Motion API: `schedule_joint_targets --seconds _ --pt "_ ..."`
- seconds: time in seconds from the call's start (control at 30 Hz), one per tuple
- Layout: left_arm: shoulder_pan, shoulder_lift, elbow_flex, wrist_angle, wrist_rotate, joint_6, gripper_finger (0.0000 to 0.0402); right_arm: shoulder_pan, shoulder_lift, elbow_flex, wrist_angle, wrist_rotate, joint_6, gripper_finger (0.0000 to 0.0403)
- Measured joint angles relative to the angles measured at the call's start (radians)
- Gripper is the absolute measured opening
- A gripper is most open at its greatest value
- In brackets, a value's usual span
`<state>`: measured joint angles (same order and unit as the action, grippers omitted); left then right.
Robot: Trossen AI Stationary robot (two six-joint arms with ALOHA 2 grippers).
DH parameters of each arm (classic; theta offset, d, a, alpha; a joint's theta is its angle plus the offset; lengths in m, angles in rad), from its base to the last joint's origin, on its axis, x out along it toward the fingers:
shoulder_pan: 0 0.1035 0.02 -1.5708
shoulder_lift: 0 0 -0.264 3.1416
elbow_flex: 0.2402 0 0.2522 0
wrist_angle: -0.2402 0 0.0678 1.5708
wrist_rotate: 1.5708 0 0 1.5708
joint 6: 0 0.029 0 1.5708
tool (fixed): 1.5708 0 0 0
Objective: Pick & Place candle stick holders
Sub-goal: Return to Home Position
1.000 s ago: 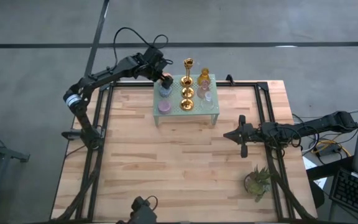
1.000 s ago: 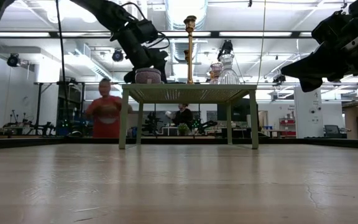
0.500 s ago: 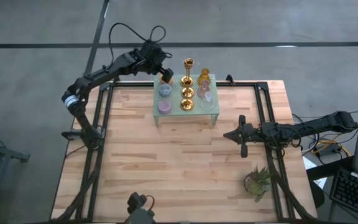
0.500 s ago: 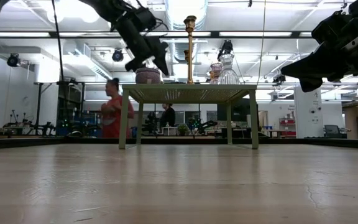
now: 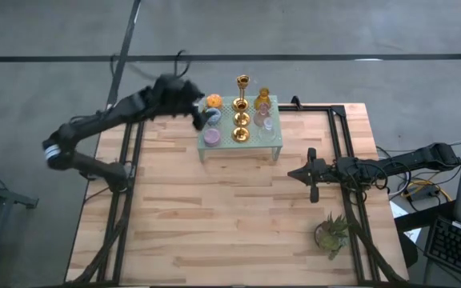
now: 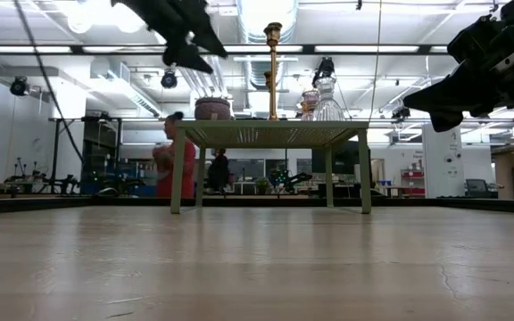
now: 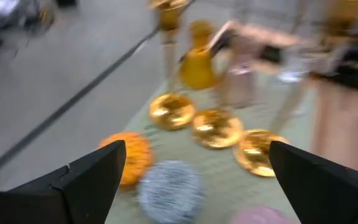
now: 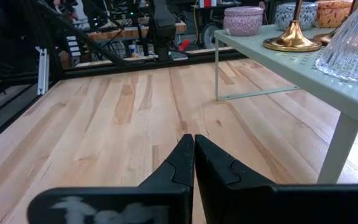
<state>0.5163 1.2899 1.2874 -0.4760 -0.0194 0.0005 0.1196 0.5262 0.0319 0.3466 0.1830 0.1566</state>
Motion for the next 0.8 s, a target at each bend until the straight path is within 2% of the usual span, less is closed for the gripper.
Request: schedule_joint_targets --seconds 0.17,0.37,0.57,0.63,0.8 --pt "-0.113 -0.212 -0.271 0.189 -0.019 -0.068 0.0399 0.0 0.0 0.0 0.0 0.0 0.0 0.0009" --pt "-0.16 -0.385 -0.566 0.32 -0.017 -0.305 0.0398 0.0 0.0 0.0 0.0 0.0 0.0 0.0009" --pt "-0.161 -0.468 -0.827 0.496 -0.033 -0.443 0.0397 0.0 0.0 0.0 0.0 0.0 0.0 0.0008" --pt "-0.16 -0.481 -0.892 0.566 -0.032 -0.515 0.0397 0.0 0.0 0.0 0.0 0.0 0.0 0.0009" --pt "-0.16 -0.473 -1.018 0.706 -0.005 -0.581 0.0397 0.0 0.0 0.0 0.0 0.0 0.0 0.0009"
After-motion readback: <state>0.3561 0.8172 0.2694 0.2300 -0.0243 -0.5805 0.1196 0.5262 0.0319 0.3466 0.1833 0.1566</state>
